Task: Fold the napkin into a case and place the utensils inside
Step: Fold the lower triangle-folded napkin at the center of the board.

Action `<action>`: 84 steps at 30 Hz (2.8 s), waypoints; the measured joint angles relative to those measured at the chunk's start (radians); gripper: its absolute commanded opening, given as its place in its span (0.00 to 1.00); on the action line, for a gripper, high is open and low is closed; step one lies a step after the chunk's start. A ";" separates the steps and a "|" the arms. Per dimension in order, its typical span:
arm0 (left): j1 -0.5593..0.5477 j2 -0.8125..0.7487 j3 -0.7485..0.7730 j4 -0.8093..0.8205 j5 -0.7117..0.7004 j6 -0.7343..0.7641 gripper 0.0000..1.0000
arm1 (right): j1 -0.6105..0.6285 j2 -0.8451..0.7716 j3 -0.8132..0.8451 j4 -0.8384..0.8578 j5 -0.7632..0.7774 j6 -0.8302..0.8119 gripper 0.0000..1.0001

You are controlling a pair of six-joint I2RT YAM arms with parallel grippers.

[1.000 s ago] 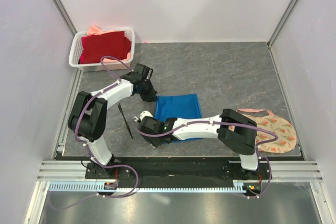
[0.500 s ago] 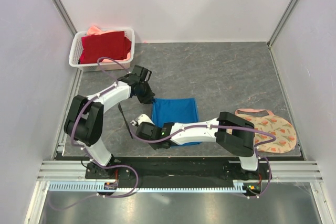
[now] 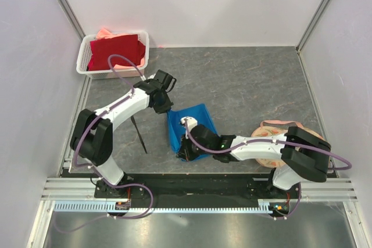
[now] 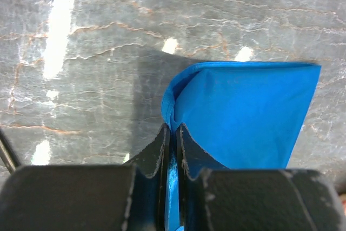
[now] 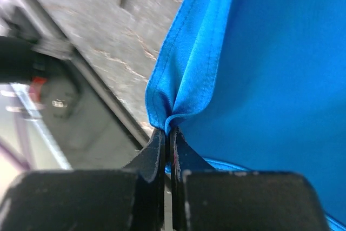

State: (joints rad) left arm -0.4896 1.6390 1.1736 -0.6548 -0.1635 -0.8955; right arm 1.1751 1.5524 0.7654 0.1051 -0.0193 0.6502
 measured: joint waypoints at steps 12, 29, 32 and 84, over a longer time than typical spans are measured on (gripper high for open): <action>-0.097 0.157 0.224 -0.174 -0.172 -0.049 0.02 | -0.236 -0.134 -0.374 0.515 -0.293 0.289 0.00; -0.192 0.375 0.450 -0.295 -0.280 -0.087 0.02 | -0.510 -0.134 -0.588 0.775 -0.508 0.403 0.00; -0.209 0.395 0.484 -0.301 -0.287 -0.086 0.02 | -0.524 -0.134 -0.596 0.764 -0.517 0.391 0.00; -0.238 0.409 0.420 -0.386 -0.333 0.051 0.02 | -0.284 0.257 -0.524 1.125 -0.490 0.532 0.17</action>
State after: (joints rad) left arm -0.7273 2.0476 1.5932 -1.0405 -0.4961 -0.8444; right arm 0.8909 1.8099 0.2417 1.2304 -0.5091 1.1824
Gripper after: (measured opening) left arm 0.099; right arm 0.101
